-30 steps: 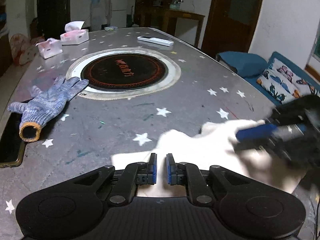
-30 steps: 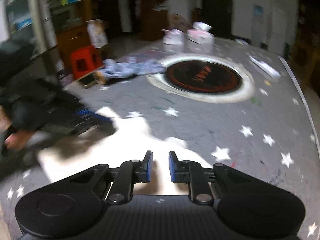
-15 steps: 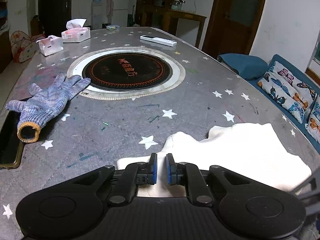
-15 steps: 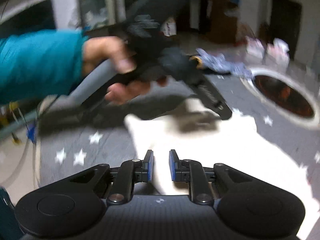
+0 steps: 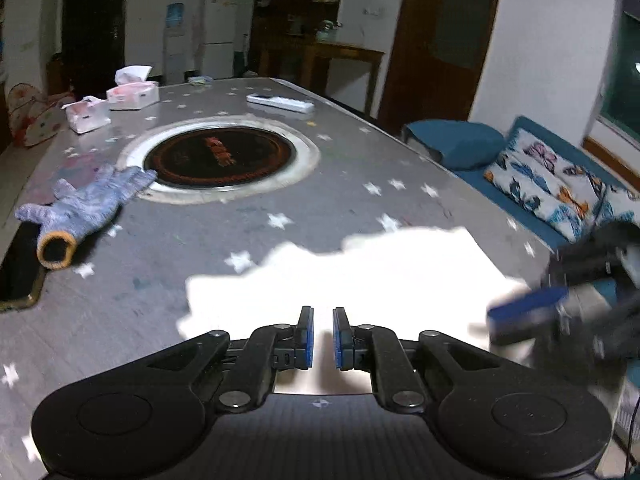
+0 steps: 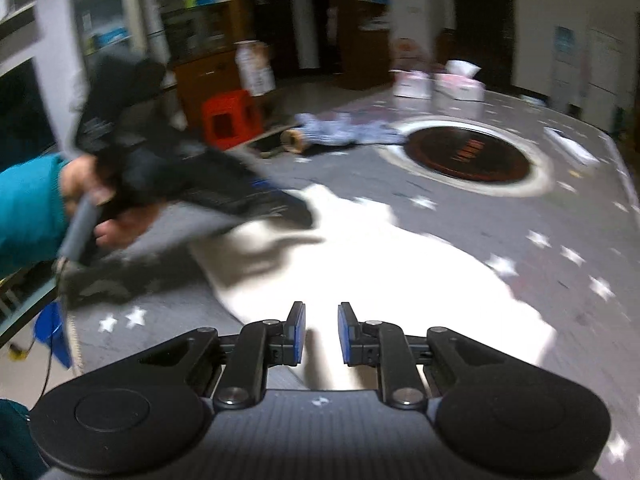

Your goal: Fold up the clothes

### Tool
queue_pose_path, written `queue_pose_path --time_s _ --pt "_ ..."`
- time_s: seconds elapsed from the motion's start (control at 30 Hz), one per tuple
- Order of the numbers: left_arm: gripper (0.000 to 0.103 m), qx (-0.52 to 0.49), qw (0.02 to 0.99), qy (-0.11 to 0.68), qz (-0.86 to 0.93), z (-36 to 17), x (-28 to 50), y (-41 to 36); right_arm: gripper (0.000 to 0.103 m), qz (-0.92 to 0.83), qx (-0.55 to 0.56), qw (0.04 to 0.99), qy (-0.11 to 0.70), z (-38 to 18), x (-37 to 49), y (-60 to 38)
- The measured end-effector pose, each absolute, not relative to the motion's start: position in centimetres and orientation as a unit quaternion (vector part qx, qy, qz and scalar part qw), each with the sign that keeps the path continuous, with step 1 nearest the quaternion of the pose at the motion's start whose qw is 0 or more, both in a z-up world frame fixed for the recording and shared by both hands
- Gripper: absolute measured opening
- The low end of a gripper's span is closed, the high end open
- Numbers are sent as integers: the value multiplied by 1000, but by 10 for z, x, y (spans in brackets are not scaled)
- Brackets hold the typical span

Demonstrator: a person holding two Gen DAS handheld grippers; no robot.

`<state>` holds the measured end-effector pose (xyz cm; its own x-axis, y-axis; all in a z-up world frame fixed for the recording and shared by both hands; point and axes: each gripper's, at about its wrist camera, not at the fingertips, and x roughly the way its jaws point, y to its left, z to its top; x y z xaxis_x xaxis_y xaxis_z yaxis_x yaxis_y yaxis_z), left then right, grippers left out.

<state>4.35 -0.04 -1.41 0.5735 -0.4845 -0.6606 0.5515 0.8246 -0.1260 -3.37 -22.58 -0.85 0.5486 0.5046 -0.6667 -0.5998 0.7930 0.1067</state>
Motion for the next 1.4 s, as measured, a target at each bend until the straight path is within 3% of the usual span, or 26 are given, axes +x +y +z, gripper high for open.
queue_pose_path --time_s 0.33,0.67,1.07,1.4 --pt "12 44 884 372 -279 -27 33 3 17 250 -40 878 405 -26 -44 -280" --pt "13 39 888 373 -264 -31 27 0 21 244 -15 890 386 -29 3 -261" --pt "16 30 886 386 -254 -30 11 -14 23 242 -126 883 382 -34 -16 -257" --pt "21 22 880 401 -254 -28 -12 -36 23 222 -138 882 392 -31 -34 -278"
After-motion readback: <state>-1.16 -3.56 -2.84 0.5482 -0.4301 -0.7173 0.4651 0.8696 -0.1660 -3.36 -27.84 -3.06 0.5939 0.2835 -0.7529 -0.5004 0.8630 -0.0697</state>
